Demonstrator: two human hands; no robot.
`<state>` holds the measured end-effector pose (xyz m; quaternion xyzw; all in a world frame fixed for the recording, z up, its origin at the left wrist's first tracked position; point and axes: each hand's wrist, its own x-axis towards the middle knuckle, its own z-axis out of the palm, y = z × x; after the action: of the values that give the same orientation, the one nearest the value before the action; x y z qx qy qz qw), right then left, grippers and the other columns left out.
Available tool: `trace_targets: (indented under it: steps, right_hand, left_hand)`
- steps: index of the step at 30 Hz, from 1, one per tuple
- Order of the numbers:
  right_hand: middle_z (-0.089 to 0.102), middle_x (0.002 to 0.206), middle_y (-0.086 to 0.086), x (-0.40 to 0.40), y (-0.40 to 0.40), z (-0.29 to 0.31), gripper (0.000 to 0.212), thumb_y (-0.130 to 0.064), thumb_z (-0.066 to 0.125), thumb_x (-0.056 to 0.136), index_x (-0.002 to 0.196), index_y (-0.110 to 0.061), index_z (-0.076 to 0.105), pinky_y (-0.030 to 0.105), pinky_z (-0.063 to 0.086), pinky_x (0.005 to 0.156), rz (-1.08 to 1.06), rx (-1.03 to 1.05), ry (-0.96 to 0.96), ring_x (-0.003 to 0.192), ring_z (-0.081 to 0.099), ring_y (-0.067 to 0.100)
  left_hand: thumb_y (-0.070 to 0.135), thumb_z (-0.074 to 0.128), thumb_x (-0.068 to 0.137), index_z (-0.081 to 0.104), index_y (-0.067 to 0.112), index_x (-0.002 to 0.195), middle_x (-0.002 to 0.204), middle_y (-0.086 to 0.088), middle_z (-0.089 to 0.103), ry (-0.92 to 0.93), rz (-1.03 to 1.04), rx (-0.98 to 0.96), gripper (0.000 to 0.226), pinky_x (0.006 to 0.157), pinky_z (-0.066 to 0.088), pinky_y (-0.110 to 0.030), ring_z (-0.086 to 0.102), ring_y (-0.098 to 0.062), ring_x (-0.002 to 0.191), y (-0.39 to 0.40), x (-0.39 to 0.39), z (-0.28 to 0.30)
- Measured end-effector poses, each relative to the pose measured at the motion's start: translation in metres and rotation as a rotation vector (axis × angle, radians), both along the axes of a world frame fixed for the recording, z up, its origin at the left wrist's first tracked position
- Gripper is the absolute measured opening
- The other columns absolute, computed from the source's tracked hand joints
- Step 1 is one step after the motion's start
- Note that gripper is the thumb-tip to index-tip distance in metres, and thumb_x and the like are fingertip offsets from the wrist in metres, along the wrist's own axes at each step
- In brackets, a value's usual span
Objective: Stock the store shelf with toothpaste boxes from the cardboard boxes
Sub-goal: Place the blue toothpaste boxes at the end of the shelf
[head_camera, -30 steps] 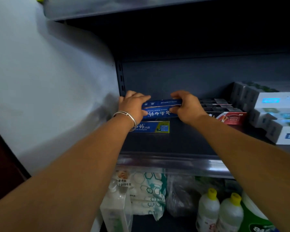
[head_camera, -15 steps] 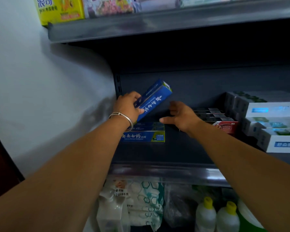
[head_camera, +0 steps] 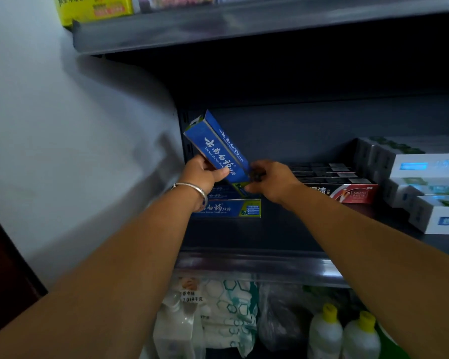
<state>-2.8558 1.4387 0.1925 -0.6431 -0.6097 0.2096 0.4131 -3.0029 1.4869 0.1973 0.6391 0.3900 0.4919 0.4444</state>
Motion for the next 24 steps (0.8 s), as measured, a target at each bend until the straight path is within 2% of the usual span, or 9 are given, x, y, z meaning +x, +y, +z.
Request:
trace_targets:
  steps: [5, 7, 10, 11, 13, 15, 16, 20, 24]
  right_hand:
    - [0.059, 0.117, 0.013, 0.003, 0.006, -0.002, 0.046, -0.002, 0.067, 0.083, 0.126, -0.007, 0.053, 0.02, 0.04, 0.077, -0.066, 0.048, -0.104, 0.092, 0.05, 0.014]
    - [0.056, 0.12, 0.012, 0.003, 0.006, -0.002, 0.047, -0.002, 0.066, 0.084, 0.128, -0.007, 0.051, 0.019, 0.039, 0.078, -0.085, 0.076, -0.147, 0.098, 0.053, 0.017]
    - [0.051, 0.126, 0.014, 0.007, 0.007, -0.003, 0.047, -0.004, 0.066, 0.084, 0.129, -0.007, 0.052, 0.022, 0.04, 0.088, -0.127, 0.115, -0.229, 0.113, 0.052, 0.024]
    - [0.051, 0.127, 0.014, 0.008, 0.008, -0.004, 0.046, -0.005, 0.066, 0.084, 0.128, -0.007, 0.052, 0.022, 0.04, 0.091, -0.138, 0.12, -0.254, 0.115, 0.051, 0.026]
    - [0.05, 0.128, 0.014, 0.011, 0.008, -0.005, 0.044, -0.006, 0.066, 0.084, 0.126, -0.008, 0.054, 0.025, 0.04, 0.097, -0.16, 0.12, -0.292, 0.118, 0.049, 0.027]
    - [0.05, 0.126, 0.014, 0.013, 0.008, -0.005, 0.04, -0.007, 0.067, 0.083, 0.122, -0.009, 0.057, 0.031, 0.042, 0.1, -0.185, 0.129, -0.34, 0.119, 0.047, 0.029]
    - [0.05, 0.125, 0.014, 0.014, 0.007, -0.005, 0.038, -0.008, 0.068, 0.082, 0.119, -0.01, 0.059, 0.034, 0.042, 0.1, -0.194, 0.134, -0.361, 0.118, 0.046, 0.03]
    - [0.053, 0.121, 0.012, 0.014, 0.002, -0.005, 0.034, -0.011, 0.073, 0.079, 0.111, -0.011, 0.061, 0.037, 0.045, 0.097, -0.169, 0.125, -0.391, 0.117, 0.047, 0.03]
    - [0.052, 0.124, 0.011, 0.014, -0.008, 0.0, 0.05, -0.016, 0.075, 0.079, 0.124, -0.008, 0.056, 0.029, 0.044, 0.095, -0.141, 0.127, -0.396, 0.114, 0.051, 0.025]
  left_hand:
    - [-0.008, 0.06, 0.084, 0.054, -0.001, 0.117, 0.12, -0.016, 0.061, -0.042, -0.039, -0.059, 0.034, 0.099, 0.044, -0.035, 0.057, -0.02, 0.103, 0.003, -0.004, -0.008]
    - [-0.007, 0.062, 0.082, 0.056, -0.001, 0.115, 0.12, -0.016, 0.061, -0.03, -0.03, -0.059, 0.034, 0.098, 0.045, -0.035, 0.059, -0.021, 0.103, 0.005, -0.006, -0.007]
    - [-0.008, 0.068, 0.077, 0.056, 0.01, 0.102, 0.109, -0.009, 0.064, -0.087, 0.039, -0.058, 0.033, 0.101, 0.044, -0.041, 0.06, -0.024, 0.106, 0.009, -0.011, -0.003]
    - [-0.009, 0.069, 0.075, 0.053, 0.011, 0.108, 0.108, -0.007, 0.064, -0.123, 0.063, -0.053, 0.042, 0.102, 0.044, -0.043, 0.06, -0.024, 0.107, 0.011, -0.013, -0.003]
    - [-0.012, 0.07, 0.072, 0.036, 0.013, 0.133, 0.112, -0.006, 0.061, -0.16, 0.101, -0.042, 0.075, 0.102, 0.044, -0.045, 0.059, -0.025, 0.11, 0.018, -0.018, -0.003]
    - [-0.01, 0.073, 0.07, 0.026, 0.029, 0.14, 0.12, -0.008, 0.057, -0.136, 0.15, -0.026, 0.093, 0.1, 0.045, -0.043, 0.057, -0.026, 0.113, 0.021, -0.023, -0.004]
    - [-0.009, 0.073, 0.071, 0.028, 0.032, 0.138, 0.122, -0.007, 0.056, -0.098, 0.17, -0.01, 0.091, 0.099, 0.046, -0.04, 0.057, -0.025, 0.112, 0.021, -0.025, -0.003]
    - [-0.006, 0.07, 0.077, 0.044, 0.015, 0.13, 0.107, -0.002, 0.057, 0.08, 0.225, 0.032, 0.062, 0.089, 0.043, -0.028, 0.056, -0.019, 0.102, 0.011, -0.025, 0.001]
    - [-0.006, 0.069, 0.078, 0.051, 0.01, 0.123, 0.101, -0.001, 0.058, 0.156, 0.273, 0.028, 0.051, 0.085, 0.043, -0.027, 0.055, -0.016, 0.092, 0.008, -0.029, 0.003]
